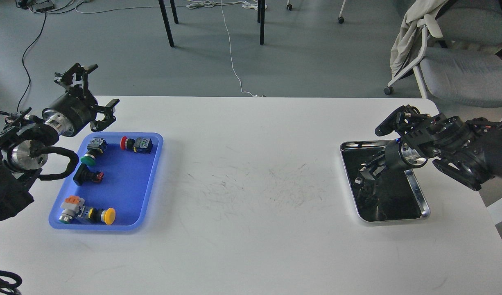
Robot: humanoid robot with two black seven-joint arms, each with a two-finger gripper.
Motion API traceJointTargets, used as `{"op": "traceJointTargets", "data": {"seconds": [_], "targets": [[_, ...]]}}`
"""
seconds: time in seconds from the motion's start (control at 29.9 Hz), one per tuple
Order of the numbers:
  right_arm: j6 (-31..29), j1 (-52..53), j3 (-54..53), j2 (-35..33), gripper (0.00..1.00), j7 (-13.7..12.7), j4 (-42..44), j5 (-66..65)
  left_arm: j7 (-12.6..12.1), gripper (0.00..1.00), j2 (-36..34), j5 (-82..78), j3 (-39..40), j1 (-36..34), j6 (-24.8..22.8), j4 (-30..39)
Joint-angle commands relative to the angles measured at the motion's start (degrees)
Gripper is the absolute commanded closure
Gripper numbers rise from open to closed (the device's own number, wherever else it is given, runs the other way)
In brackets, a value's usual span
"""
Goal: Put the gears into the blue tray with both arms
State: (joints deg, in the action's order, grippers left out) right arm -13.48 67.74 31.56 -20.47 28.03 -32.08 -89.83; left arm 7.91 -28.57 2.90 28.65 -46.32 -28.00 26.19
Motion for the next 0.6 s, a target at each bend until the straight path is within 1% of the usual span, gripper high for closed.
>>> {"op": "traceJointTargets", "data": {"seconds": [0.0, 0.23, 0.33, 0.53, 0.57], "targets": [[0.0, 0.0, 0.1, -0.1, 0.65, 0.0, 0.0, 0.0, 0.0, 0.0, 0.0, 0.0, 0.0, 0.0, 0.0, 0.0], [0.0, 0.0, 0.3, -0.1, 0.74, 0.0, 0.0, 0.0, 0.0, 0.0, 0.0, 0.0, 0.0, 0.4, 0.0, 0.0], [0.0, 0.0, 0.3, -0.1, 0.8, 0.0, 0.1, 0.0, 0.0, 0.0, 0.0, 0.0, 0.0, 0.4, 0.0, 0.0], [0.0, -0.1, 0.3, -0.1, 0.96, 0.0, 0.4, -0.1, 0.0, 0.0, 0.1, 0.0, 0.0, 0.4, 0.0, 0.0], [0.0, 0.0, 0.3, -0.1, 0.96, 0.0, 0.4, 0.0, 0.0, 0.0, 0.1, 0.0, 0.0, 0.4, 0.0, 0.0]]}}
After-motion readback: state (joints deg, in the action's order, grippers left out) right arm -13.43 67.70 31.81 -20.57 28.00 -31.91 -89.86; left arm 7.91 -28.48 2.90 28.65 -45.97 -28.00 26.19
